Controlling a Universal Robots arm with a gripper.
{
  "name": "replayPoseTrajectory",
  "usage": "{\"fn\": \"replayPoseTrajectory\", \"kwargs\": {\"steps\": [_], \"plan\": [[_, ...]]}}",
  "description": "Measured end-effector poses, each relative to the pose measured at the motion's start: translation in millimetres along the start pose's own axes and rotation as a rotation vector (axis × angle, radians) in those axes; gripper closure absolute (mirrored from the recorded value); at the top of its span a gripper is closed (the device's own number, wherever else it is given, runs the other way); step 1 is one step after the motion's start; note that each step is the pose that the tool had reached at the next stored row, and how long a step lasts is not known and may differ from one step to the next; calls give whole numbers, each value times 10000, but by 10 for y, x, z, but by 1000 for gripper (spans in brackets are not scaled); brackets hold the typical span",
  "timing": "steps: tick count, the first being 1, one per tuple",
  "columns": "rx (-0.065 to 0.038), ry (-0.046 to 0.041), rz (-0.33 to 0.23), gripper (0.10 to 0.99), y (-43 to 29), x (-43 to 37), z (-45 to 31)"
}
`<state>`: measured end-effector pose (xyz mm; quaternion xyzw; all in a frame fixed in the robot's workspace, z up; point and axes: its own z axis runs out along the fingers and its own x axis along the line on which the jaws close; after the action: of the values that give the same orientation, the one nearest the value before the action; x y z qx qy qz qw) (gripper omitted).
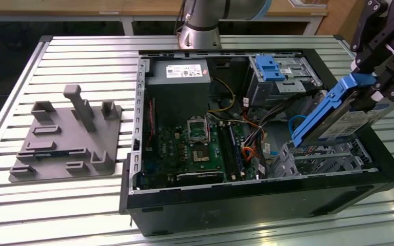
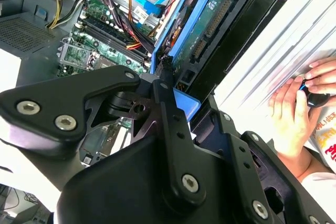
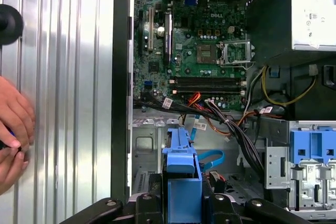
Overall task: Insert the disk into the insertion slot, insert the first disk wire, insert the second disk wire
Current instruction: 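Insert the disk into the insertion slot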
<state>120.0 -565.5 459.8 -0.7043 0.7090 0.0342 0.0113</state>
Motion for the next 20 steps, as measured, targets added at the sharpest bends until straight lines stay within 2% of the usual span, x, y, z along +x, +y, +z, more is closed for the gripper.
{"fn": "replayPoseTrajectory", "kwargs": {"steps": [20], "plan": [[-1,0,0,722,-3,24,68]]}}
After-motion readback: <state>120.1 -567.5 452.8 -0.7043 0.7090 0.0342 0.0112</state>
